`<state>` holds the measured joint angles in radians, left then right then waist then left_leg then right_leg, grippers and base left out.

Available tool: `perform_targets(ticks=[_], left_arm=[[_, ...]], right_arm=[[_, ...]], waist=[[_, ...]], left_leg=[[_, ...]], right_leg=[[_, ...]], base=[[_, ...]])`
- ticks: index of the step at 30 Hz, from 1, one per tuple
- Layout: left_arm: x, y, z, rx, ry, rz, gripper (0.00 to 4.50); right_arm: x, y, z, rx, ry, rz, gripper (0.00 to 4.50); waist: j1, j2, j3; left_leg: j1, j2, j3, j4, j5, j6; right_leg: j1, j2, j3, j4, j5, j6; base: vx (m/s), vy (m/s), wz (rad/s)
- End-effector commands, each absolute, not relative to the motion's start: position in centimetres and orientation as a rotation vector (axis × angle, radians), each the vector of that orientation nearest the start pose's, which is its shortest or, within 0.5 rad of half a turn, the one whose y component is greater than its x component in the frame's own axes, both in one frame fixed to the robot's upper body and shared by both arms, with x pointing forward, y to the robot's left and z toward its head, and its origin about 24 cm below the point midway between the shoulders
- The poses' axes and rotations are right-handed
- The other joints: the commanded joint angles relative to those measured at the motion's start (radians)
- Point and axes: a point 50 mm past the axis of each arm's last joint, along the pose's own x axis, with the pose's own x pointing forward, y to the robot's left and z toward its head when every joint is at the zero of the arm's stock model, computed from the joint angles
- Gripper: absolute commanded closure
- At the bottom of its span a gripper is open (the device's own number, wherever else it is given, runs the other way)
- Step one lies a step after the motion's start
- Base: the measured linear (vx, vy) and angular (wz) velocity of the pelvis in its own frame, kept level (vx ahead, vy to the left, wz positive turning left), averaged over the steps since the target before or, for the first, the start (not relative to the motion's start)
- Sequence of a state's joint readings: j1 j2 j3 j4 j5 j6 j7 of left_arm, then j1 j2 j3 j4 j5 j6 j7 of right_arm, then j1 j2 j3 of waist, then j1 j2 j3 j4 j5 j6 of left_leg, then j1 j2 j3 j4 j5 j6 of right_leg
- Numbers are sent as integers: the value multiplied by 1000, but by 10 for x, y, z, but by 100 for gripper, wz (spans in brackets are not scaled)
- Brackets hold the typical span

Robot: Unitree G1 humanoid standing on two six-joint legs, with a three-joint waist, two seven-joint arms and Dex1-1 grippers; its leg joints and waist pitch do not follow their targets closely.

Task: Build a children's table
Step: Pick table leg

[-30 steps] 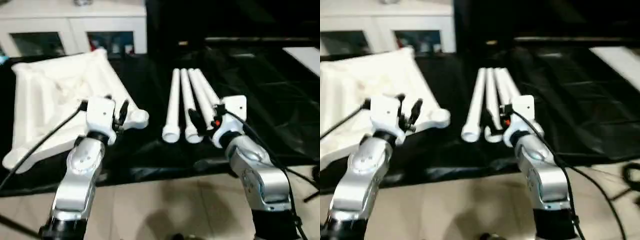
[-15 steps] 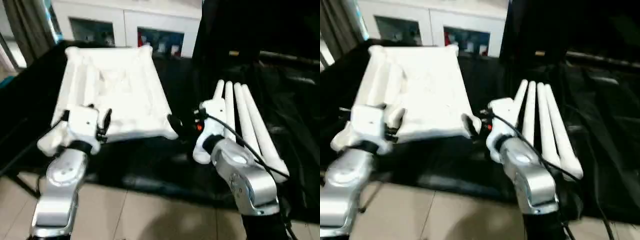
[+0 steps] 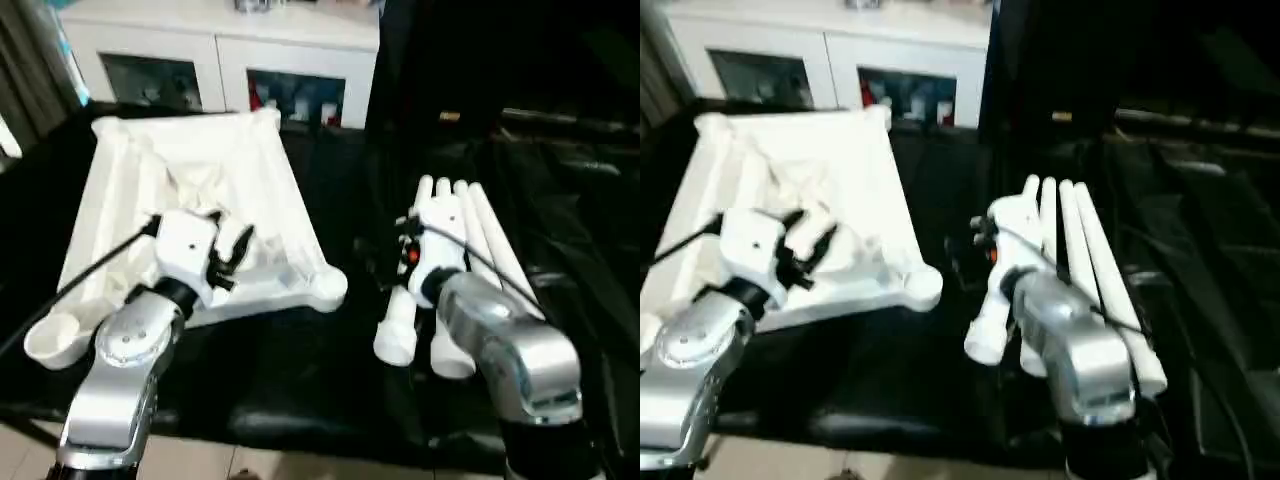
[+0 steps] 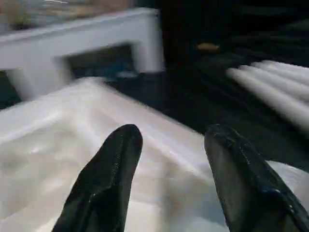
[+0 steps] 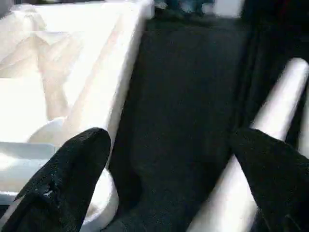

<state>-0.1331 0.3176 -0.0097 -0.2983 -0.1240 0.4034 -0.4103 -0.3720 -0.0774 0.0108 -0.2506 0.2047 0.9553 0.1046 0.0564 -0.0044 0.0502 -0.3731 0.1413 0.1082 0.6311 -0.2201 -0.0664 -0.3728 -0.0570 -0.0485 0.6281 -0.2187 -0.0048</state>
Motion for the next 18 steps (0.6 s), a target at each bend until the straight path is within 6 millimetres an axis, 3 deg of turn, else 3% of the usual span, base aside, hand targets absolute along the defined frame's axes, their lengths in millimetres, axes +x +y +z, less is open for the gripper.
perform_targets(ticks=[1,2,4,7,10,14,18], left_arm=[[264,154,113,203,50,-620,161],[263,153,113,220,67,-666,158],[262,153,114,243,92,-747,137],[257,152,118,248,159,-893,117],[251,152,120,262,204,-970,92],[248,152,121,271,241,-1012,74],[247,150,121,272,254,-1027,36]], right_arm=[[300,-123,107,67,416,271,0],[303,-123,106,68,441,260,0],[309,-121,106,39,489,250,0],[315,-119,102,-5,612,228,0],[319,-117,98,-5,683,210,0],[324,-113,95,23,715,213,0],[328,-109,88,34,763,226,0]], waist=[[-8,7,-41],[-8,4,-36],[-8,8,-41],[-11,-1,-45],[-10,4,-54],[-11,9,-56],[-12,7,-55]], left_leg=[[15,55,-7,-107,-229,-96],[18,52,-2,-112,-275,-81],[24,57,0,-111,-270,-75],[18,58,9,-112,-194,-64],[14,57,18,-109,-106,-64],[16,61,24,-106,-91,-78],[18,64,30,-108,-95,-82]], right_leg=[[39,-75,53,-71,-182,-144],[31,-78,59,-84,-313,-123],[24,-81,63,-89,-362,-109],[30,-78,62,-84,-302,-112],[30,-70,60,-70,-153,-137],[31,-66,58,-59,-58,-166],[33,-65,58,-58,-54,-167]], base=[[-56,-39,-5],[-56,-39,-5],[-26,-21,-2],[0,0,0],[0,0,0],[0,0,0],[0,0,0]])
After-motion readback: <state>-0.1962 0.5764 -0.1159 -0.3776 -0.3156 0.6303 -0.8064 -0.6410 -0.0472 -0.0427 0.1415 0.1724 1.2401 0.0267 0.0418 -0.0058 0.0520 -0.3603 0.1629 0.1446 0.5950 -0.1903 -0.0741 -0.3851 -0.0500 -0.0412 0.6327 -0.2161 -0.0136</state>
